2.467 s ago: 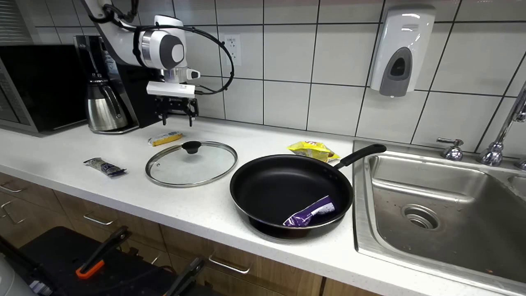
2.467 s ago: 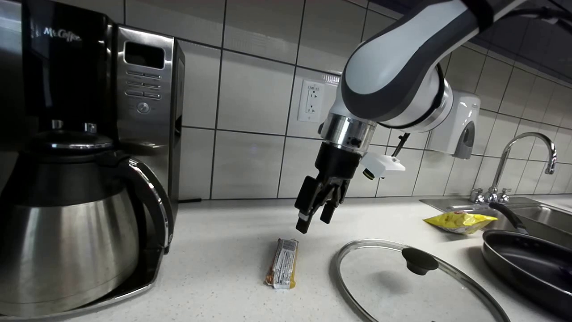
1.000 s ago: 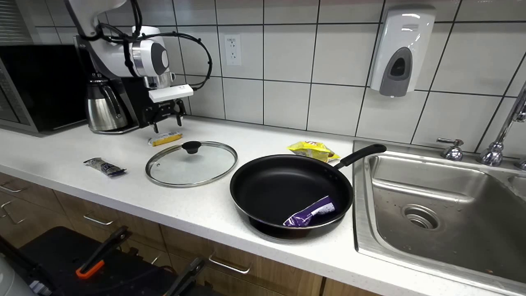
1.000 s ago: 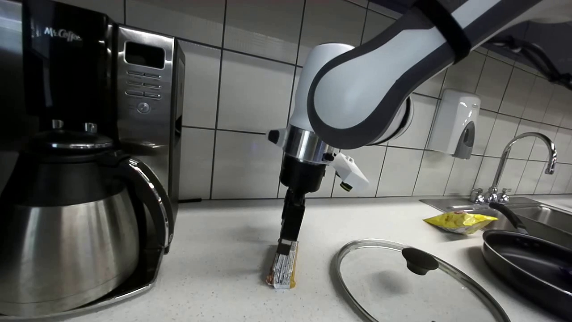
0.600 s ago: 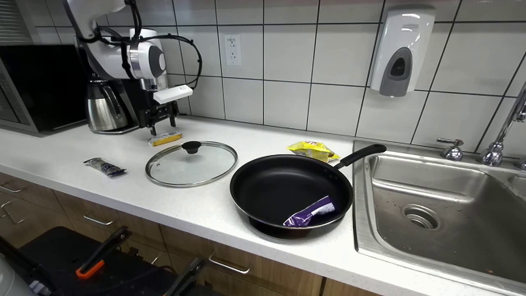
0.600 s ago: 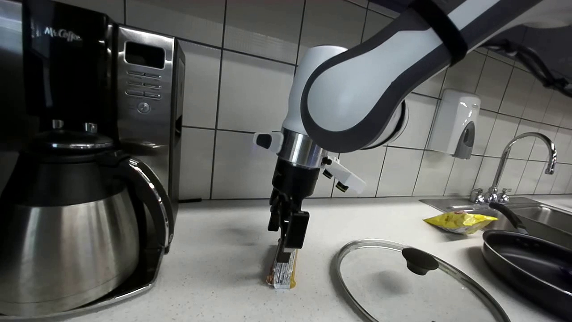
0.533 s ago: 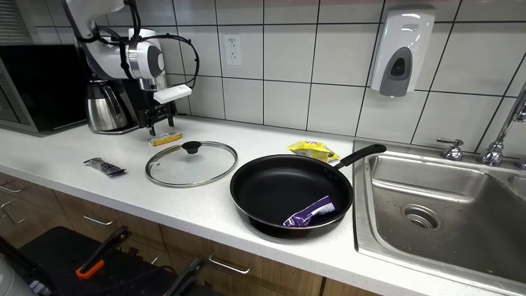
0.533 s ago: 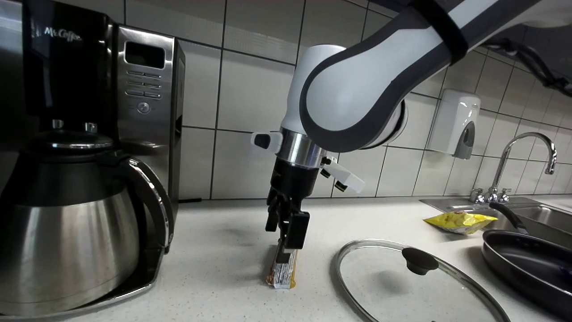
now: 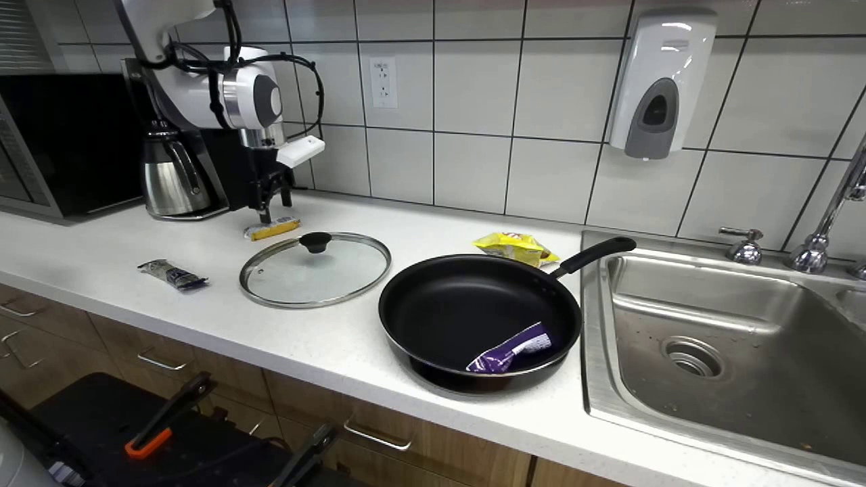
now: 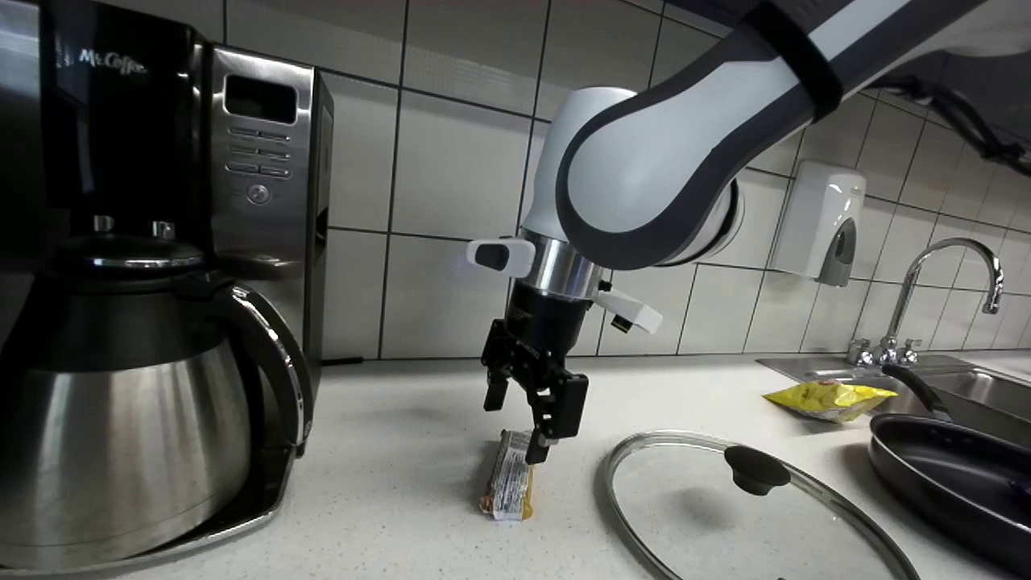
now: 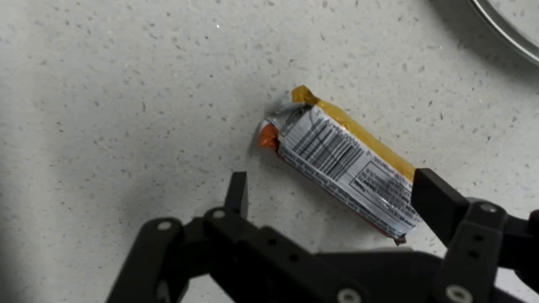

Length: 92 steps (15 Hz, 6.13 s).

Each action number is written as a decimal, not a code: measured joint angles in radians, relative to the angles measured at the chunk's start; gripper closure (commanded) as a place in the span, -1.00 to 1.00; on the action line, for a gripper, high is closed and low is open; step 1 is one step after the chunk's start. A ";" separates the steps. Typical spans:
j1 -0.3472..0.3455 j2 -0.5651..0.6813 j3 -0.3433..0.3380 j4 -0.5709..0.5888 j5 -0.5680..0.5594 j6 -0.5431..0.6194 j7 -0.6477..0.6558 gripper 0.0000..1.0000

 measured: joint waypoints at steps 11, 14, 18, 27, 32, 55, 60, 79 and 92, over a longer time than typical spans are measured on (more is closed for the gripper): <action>-0.013 -0.004 0.023 -0.001 0.001 -0.057 -0.288 -1.00; -0.001 -0.004 0.023 -0.003 0.001 -0.087 -0.323 -1.00; 0.001 -0.004 0.023 -0.003 0.001 -0.114 -0.374 -1.00; 0.009 -0.005 0.020 -0.003 -0.001 -0.136 -0.431 -1.00; 0.012 0.000 0.012 -0.003 -0.001 -0.136 -0.433 -1.00; 0.038 0.002 -0.017 0.014 -0.001 -0.125 -0.354 0.67; 0.050 -0.032 -0.028 0.022 0.000 -0.126 -0.202 0.67; 0.030 -0.229 -0.129 -0.116 0.028 -0.191 0.624 0.67; 0.022 -0.524 -0.204 -0.484 0.013 -0.158 1.213 0.67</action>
